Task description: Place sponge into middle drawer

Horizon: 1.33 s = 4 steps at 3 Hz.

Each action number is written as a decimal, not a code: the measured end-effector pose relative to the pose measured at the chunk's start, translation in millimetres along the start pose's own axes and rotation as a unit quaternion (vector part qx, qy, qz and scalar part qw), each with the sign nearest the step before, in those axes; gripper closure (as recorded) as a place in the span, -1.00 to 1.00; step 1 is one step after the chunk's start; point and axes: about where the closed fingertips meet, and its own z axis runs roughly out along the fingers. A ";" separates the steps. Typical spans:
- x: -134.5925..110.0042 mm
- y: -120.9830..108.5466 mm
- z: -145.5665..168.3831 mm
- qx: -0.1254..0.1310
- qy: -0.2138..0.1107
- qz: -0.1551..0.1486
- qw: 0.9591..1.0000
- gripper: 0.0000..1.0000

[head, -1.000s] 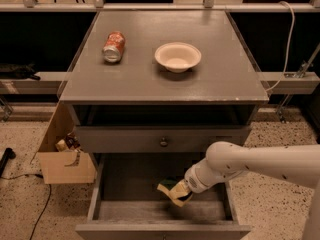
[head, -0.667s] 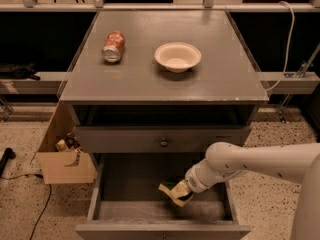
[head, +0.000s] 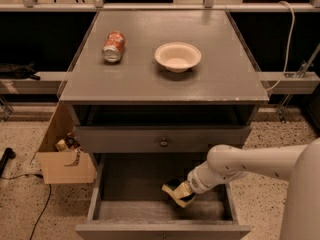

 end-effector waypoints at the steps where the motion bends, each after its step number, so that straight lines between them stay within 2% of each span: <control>1: 8.9 -7.6 8.6 0.000 -0.003 0.011 1.000 1.00; 3: -6.5 -13.6 36.4 0.008 0.008 0.004 1.000 1.00; 4: -6.5 -13.6 36.4 0.008 0.008 0.004 1.000 1.00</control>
Offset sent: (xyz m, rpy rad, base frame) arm -0.0033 -0.0105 -0.0198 0.0061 0.0067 -0.0359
